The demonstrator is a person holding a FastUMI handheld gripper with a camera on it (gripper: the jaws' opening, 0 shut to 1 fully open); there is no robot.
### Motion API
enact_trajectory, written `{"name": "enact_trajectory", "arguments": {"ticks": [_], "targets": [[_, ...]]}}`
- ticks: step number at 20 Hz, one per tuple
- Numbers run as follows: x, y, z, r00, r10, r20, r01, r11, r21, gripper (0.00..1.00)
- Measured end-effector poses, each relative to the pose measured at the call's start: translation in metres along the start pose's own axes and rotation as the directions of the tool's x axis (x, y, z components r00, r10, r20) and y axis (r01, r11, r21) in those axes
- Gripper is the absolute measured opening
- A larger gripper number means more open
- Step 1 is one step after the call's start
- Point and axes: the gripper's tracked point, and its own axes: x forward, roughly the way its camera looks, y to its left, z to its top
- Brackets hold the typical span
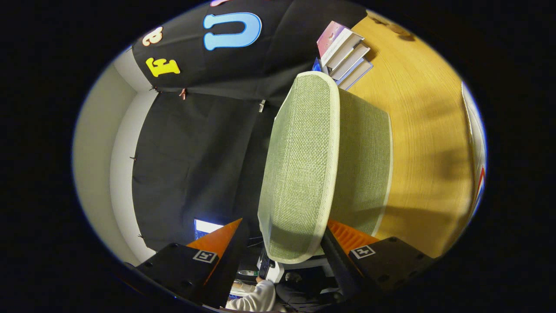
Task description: Open the storage box then place both shoes into the box .Put the left shoe in first, then the right shoe, with the right side of both shoes facing outward in a uniform manner.
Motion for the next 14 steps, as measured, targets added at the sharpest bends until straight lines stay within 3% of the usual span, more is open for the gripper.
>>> {"name": "enact_trajectory", "arguments": {"ticks": [1, 2, 4, 6, 7, 10, 14], "targets": [[0.0, 0.0, 0.004, 1.0, -0.013, 0.013, 0.012, 1.0, 0.014, 0.94], [-0.003, 0.004, 0.005, 1.0, -0.01, 0.025, 0.009, 0.999, 0.035, 0.78], [-0.004, 0.02, 0.003, 1.0, 0.022, 0.022, -0.024, 0.997, 0.075, 0.75], [-0.003, 0.028, 0.001, 1.0, 0.027, 0.013, -0.028, 0.997, 0.077, 0.57], [-0.001, 0.03, -0.002, 1.0, 0.016, 0.0, -0.016, 0.997, 0.078, 0.56], [0.006, 0.027, 0.002, 0.999, -0.051, 0.001, 0.051, 0.997, 0.051, 0.09], [0.007, 0.048, 0.005, 0.998, -0.052, -0.022, 0.053, 0.998, 0.029, 0.06]]}}
